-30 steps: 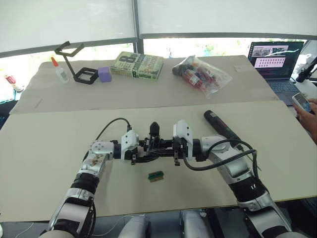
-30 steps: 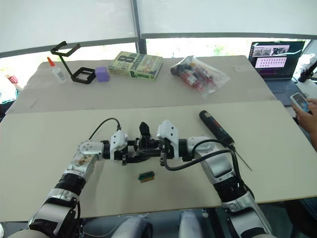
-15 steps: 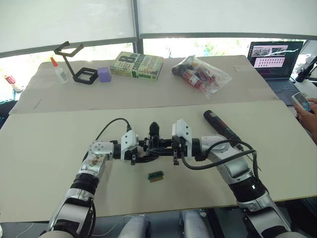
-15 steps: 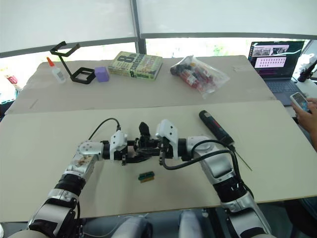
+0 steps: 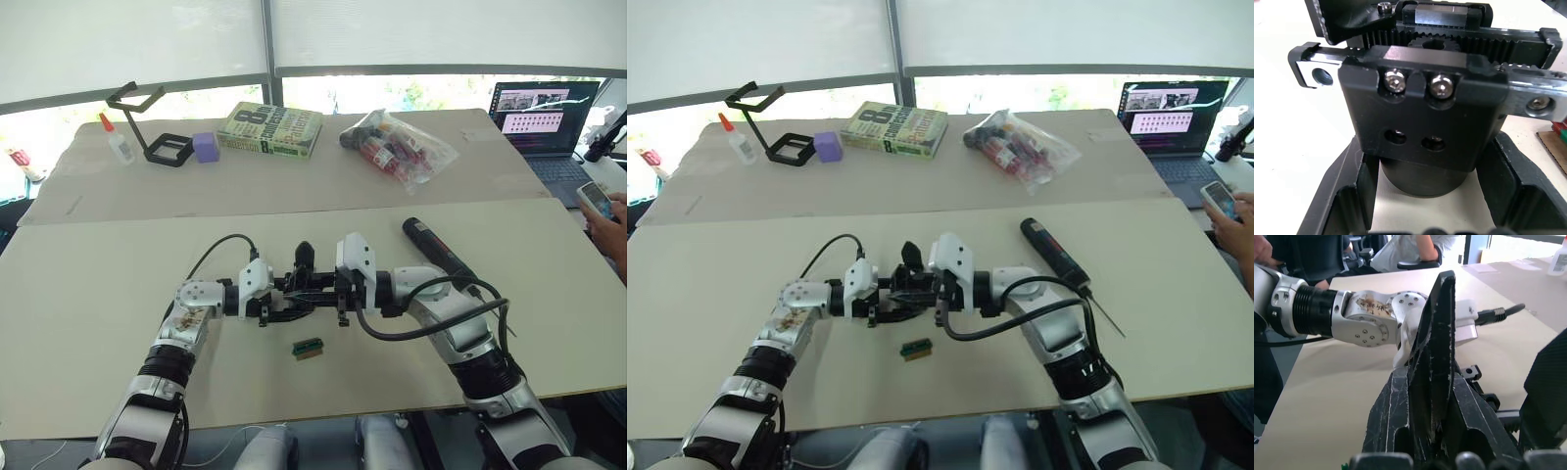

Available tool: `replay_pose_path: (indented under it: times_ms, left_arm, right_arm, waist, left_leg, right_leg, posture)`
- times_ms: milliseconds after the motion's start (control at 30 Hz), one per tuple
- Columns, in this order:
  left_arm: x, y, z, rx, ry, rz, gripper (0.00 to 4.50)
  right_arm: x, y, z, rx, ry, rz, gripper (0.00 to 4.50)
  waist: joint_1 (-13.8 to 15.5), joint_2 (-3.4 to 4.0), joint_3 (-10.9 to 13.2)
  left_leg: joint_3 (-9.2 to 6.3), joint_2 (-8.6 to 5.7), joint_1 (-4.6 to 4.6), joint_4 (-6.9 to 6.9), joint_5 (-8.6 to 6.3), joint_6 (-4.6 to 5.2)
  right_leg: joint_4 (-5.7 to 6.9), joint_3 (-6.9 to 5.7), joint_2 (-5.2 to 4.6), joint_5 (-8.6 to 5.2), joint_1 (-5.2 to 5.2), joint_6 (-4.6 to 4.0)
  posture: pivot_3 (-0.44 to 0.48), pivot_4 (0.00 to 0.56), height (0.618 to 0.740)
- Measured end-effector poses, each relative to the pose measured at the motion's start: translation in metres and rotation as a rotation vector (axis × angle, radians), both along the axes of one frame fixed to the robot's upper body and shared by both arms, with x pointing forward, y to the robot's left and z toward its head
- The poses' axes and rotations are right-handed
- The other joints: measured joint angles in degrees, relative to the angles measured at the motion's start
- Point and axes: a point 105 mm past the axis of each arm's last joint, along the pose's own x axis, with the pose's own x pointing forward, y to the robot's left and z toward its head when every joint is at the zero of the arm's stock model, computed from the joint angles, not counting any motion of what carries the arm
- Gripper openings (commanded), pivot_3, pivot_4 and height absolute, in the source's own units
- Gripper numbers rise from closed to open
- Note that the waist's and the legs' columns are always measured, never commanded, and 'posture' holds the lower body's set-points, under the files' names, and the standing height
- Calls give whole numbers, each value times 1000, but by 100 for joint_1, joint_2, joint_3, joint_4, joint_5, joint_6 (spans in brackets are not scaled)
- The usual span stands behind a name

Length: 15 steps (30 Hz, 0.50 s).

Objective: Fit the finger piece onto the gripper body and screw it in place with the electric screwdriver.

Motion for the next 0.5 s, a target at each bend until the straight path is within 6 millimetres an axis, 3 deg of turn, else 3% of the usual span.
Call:
replay_pose_path:
  times_ms: [500]
  left_arm:
    - [0, 0, -1, 2, 18, 6, 2304]
  right_arm:
    - [3, -1, -11, -20, 29, -21, 381]
  waist:
    - [-2, 7, -19]
  left_leg:
    - [0, 0, 2, 0, 0, 0]
  right_leg:
    - [0, 0, 0, 0, 2, 0]
  posture:
    - [0, 150, 740]
